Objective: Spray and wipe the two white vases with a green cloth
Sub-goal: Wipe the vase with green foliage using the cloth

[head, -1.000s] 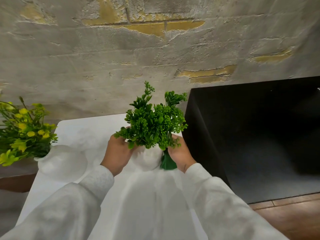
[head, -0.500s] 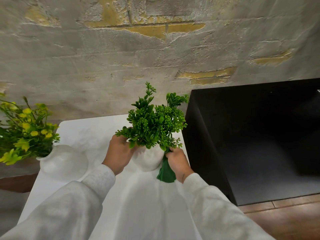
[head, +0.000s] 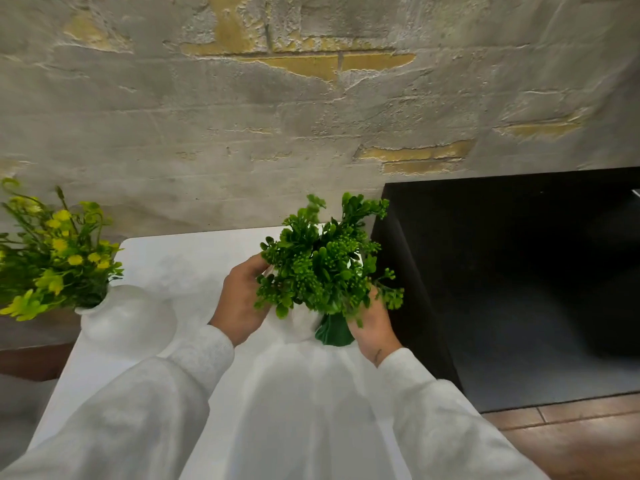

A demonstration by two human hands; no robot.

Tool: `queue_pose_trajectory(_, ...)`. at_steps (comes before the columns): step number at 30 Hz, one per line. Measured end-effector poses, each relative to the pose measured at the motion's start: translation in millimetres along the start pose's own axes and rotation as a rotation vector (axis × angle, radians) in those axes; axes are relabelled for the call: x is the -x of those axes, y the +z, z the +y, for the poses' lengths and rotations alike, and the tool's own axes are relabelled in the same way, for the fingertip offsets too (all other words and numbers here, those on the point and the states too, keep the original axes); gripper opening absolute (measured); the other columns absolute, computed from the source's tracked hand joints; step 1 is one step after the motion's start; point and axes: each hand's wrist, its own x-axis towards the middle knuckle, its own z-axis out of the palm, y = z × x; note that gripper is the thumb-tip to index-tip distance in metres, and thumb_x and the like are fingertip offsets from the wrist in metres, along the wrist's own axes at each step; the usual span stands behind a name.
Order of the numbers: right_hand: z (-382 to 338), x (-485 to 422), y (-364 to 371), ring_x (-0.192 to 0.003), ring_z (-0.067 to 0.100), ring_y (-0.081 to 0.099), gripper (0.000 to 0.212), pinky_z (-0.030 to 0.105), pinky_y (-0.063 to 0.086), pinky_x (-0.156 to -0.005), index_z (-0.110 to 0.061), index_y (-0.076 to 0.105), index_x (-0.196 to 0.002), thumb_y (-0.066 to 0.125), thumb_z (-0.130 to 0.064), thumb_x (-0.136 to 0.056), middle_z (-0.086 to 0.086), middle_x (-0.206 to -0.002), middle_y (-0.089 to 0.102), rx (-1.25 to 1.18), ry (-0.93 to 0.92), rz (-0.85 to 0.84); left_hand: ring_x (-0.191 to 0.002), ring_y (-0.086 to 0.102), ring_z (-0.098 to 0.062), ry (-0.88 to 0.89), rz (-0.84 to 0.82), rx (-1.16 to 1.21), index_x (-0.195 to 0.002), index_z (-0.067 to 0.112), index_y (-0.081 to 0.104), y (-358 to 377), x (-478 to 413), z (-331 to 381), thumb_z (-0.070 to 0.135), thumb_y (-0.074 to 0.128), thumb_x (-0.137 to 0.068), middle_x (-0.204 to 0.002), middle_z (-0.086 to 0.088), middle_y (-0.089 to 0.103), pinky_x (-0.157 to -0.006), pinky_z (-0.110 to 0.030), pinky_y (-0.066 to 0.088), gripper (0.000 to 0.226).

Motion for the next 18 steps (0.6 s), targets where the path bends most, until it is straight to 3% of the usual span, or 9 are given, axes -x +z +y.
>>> queue_pose_trajectory(2, -2, 1, 2, -0.076, 0.001, 0.062, 0.036, 0.03, 0.053, -0.078, -0.031, 0.06, -0.075, 0.058, 0.0, -0.096, -0.019, -0.072, 0.065, 0.032, -0.012, 0.043, -0.056, 0.055, 0.0, -0.014, 0.003, 0.005, -0.074, 0.028, 0.059, 0, 0, -4, -0.014, 0.055, -0.076, -0.061, 0.019, 0.062, -0.054, -0.016, 0.041, 0.041)
queue_pose_trajectory(4, 0, 7, 4, -0.07, 0.002, 0.064, 0.029, 0.026, 0.051, -0.068, -0.024, 0.064, -0.071, 0.064, -0.005, -0.093, -0.015, -0.067, 0.068, 0.013, 0.023, 0.049, -0.059, 0.056, -0.001, -0.014, 0.013, 0.0, -0.078, 0.027, 0.06, 1, 2, -2, -0.01, 0.059, -0.076, -0.064, 0.018, 0.063, -0.057, -0.021, 0.042, 0.037)
queue_pose_trajectory(6, 5, 16, 2, -0.077, 0.016, 0.067, 0.019, 0.029, 0.052, -0.072, -0.022, 0.069, -0.075, 0.067, -0.011, -0.09, -0.006, -0.074, 0.071, 0.017, 0.078, 0.049, -0.071, 0.059, -0.01, -0.007, 0.034, -0.015, -0.088, 0.021, 0.065, 2, 4, -1, 0.009, 0.06, -0.069, -0.075, 0.015, 0.065, -0.066, -0.027, 0.046, 0.023)
queue_pose_trajectory(9, 17, 28, -1, -0.079, 0.023, 0.069, 0.021, 0.034, 0.056, -0.075, -0.025, 0.074, -0.083, 0.065, -0.007, -0.089, -0.001, -0.076, 0.074, 0.041, 0.152, -0.001, -0.094, 0.061, -0.016, -0.006, 0.062, -0.04, -0.108, 0.014, 0.064, 2, 10, -5, 0.008, 0.068, -0.07, -0.101, 0.004, 0.066, -0.082, -0.034, 0.049, 0.039)
queue_pose_trajectory(12, 22, 40, -7, -0.084, 0.032, 0.072, 0.02, 0.043, 0.059, -0.081, -0.023, 0.075, -0.093, 0.066, -0.005, -0.088, 0.004, -0.08, 0.076, 0.062, 0.178, -0.04, -0.116, 0.052, -0.007, -0.084, 0.124, -0.059, -0.12, 0.037, 0.056, 0, 23, -12, 0.007, 0.079, -0.072, -0.126, 0.01, 0.058, -0.096, -0.028, 0.04, 0.061)
queue_pose_trajectory(15, 26, 48, -9, -0.086, 0.038, 0.071, 0.018, 0.051, 0.059, -0.083, -0.017, 0.074, -0.093, 0.068, -0.001, -0.087, 0.011, -0.083, 0.076, 0.068, 0.168, -0.108, -0.123, 0.045, 0.002, -0.183, 0.185, -0.05, -0.128, 0.042, 0.05, -7, 44, -21, 0.031, 0.085, -0.069, -0.133, 0.02, 0.052, -0.099, -0.026, 0.036, 0.069)
queue_pose_trajectory(18, 23, 61, -4, -0.092, 0.028, 0.071, 0.024, 0.042, 0.06, -0.081, -0.026, 0.072, -0.093, 0.071, -0.003, -0.086, 0.007, -0.092, 0.074, 0.164, 0.085, -0.178, -0.113, 0.055, 0.001, -0.278, 0.254, 0.016, -0.119, 0.035, 0.058, -12, 73, -28, 0.034, 0.084, -0.07, -0.122, 0.017, 0.06, -0.094, -0.025, 0.047, 0.055)
